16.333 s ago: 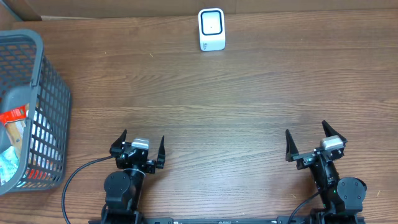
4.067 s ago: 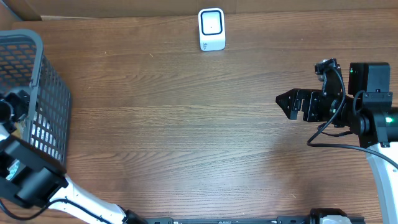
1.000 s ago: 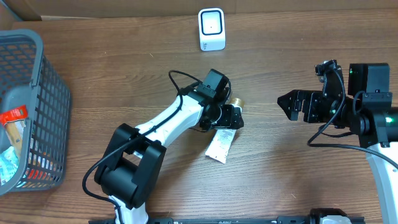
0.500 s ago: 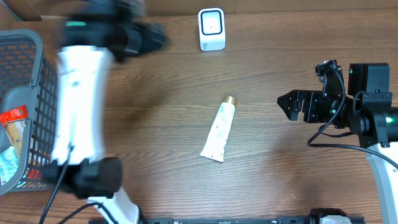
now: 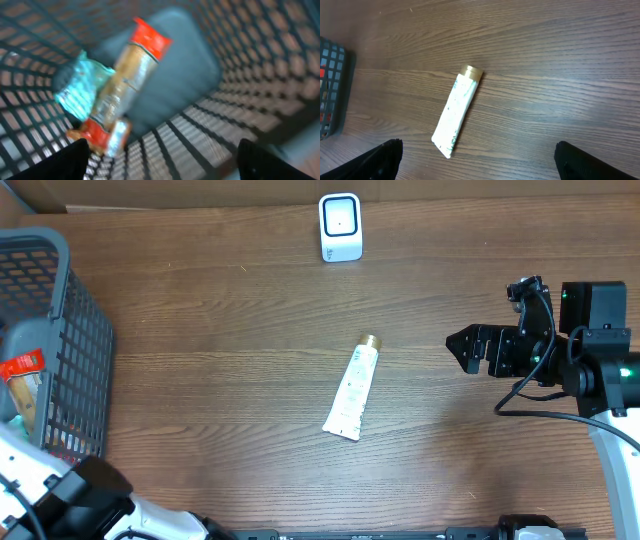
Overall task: Scan the item barcode
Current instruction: 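Return the left gripper to the basket and grasp the spaghetti pack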
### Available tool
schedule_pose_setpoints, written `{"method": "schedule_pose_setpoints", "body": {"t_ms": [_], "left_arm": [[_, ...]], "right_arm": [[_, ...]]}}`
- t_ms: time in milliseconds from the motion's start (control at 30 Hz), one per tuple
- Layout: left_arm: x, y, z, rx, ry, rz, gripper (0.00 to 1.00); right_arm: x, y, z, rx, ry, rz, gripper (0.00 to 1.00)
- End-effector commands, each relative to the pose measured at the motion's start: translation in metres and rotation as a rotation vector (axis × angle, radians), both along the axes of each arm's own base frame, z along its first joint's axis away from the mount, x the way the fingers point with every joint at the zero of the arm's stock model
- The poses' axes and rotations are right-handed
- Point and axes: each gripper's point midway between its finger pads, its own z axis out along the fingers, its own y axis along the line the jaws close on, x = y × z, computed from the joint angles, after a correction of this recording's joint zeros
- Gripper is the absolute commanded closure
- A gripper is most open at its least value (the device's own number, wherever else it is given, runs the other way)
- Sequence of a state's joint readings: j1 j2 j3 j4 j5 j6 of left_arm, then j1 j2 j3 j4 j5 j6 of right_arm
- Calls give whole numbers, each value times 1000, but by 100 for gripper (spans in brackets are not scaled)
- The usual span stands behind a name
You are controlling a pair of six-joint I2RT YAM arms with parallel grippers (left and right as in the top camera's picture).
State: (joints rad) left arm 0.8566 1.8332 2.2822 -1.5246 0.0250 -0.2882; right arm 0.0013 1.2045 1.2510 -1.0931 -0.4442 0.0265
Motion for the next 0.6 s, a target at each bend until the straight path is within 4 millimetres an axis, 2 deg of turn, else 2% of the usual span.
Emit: {"method": "schedule_pose_setpoints", "body": {"t_ms": [0, 100, 200, 400, 567], "left_arm": [[0, 22, -24, 8, 11, 38, 17], [10, 35, -43, 49, 29, 7, 15], [15, 42, -71, 54, 61, -42, 14], [10, 46, -129, 52, 159, -111, 16], [8, 45, -165, 69, 211, -214, 16]], "right_arm": [[-2, 0, 5, 2, 2, -4, 0], [-9, -5, -2, -22, 44, -18, 0], [-10, -13, -7, -65, 57, -45, 0], [-3, -13, -3, -63, 24, -46, 0], [-4, -13, -3, -64, 28, -46, 0]]}}
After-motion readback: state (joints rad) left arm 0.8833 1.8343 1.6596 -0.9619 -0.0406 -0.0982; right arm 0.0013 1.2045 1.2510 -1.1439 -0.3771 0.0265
